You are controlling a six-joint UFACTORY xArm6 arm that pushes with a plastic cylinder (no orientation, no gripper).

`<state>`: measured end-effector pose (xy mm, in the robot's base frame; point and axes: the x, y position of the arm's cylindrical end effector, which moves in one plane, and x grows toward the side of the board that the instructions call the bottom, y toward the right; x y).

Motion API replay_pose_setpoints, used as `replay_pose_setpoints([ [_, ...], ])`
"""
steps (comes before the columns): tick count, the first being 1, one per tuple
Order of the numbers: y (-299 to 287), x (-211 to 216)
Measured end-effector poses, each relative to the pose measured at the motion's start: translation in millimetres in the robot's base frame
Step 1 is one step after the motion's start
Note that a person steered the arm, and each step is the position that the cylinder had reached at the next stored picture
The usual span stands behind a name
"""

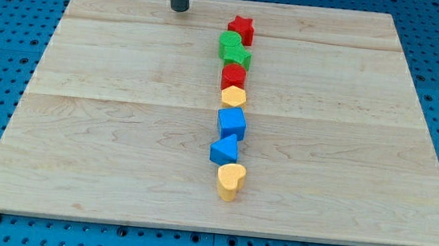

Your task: Separate the heart from the triangle

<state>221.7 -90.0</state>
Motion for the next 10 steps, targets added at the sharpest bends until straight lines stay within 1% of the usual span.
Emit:
replay_pose_setpoints([
  [3,1,5],
  [5,49,21],
  [6,46,54],
  [7,66,89],
  [8,91,112],
  [9,96,114],
  [10,85,125],
])
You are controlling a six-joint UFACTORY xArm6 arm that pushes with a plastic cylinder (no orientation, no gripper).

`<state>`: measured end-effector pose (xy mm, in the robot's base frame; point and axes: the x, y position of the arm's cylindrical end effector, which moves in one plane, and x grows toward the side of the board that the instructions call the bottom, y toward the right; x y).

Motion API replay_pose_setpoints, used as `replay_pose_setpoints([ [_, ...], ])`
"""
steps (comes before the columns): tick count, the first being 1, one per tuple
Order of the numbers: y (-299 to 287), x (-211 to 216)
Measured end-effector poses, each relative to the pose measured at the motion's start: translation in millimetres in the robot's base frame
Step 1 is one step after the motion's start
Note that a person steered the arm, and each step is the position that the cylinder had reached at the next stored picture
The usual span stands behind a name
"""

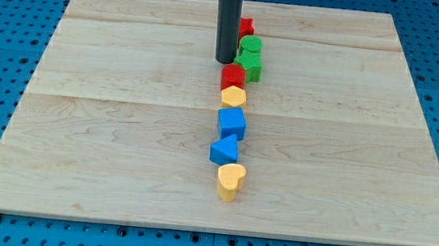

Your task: Separate the heart from the triangle

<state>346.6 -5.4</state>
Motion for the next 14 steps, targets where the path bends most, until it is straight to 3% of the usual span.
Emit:
replay_pose_setpoints([
  [1,14,27],
  [5,35,51],
  [7,-5,66],
  [9,6,123],
  [11,-25,131],
  [12,-46,184],
  [13,-44,271],
  [14,-2,272],
])
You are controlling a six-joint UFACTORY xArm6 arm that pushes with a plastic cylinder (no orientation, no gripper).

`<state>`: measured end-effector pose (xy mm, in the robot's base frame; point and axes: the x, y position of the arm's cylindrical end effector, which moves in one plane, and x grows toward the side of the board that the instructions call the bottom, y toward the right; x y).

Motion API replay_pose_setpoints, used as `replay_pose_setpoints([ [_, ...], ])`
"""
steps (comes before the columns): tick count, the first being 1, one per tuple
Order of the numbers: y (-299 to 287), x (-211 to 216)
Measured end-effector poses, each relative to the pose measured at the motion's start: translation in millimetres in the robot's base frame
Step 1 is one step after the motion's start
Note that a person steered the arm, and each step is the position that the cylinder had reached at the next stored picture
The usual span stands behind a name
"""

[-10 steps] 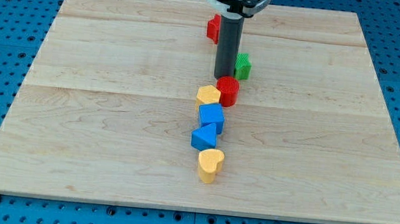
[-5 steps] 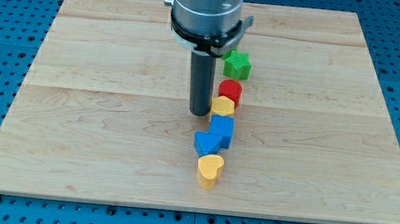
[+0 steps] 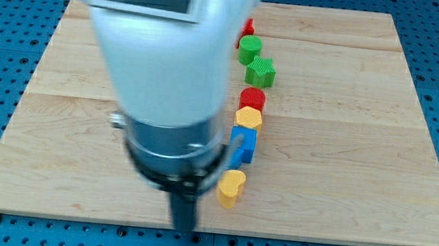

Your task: Separate the heart from the triangle

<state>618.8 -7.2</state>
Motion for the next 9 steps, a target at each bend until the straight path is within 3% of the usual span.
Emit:
replay_pose_setpoints([
  [1,82,-1],
  [2,93,-7],
  [6,-39,-97],
  [7,-46,-88],
  [9,-31,-26],
])
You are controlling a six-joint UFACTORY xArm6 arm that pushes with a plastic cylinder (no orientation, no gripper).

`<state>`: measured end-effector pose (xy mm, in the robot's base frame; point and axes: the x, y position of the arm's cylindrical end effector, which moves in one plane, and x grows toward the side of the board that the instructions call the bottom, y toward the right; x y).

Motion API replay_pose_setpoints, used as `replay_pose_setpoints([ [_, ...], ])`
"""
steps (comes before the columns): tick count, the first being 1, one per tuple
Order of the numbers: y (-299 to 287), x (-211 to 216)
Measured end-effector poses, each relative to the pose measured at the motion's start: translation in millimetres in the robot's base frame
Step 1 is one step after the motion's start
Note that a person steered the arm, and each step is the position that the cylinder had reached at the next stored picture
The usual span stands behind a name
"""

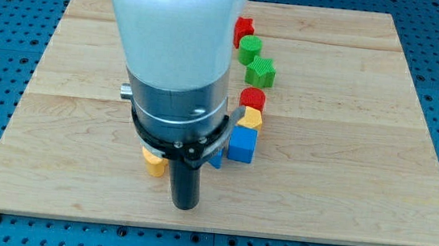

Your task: Separate the heart from the triangle

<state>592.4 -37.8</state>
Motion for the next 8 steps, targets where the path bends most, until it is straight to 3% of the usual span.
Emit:
replay_pose_setpoints([
  [3,-47,-100],
  [4,-60,-96],
  [5,-113,-74],
  [8,-94,-133],
])
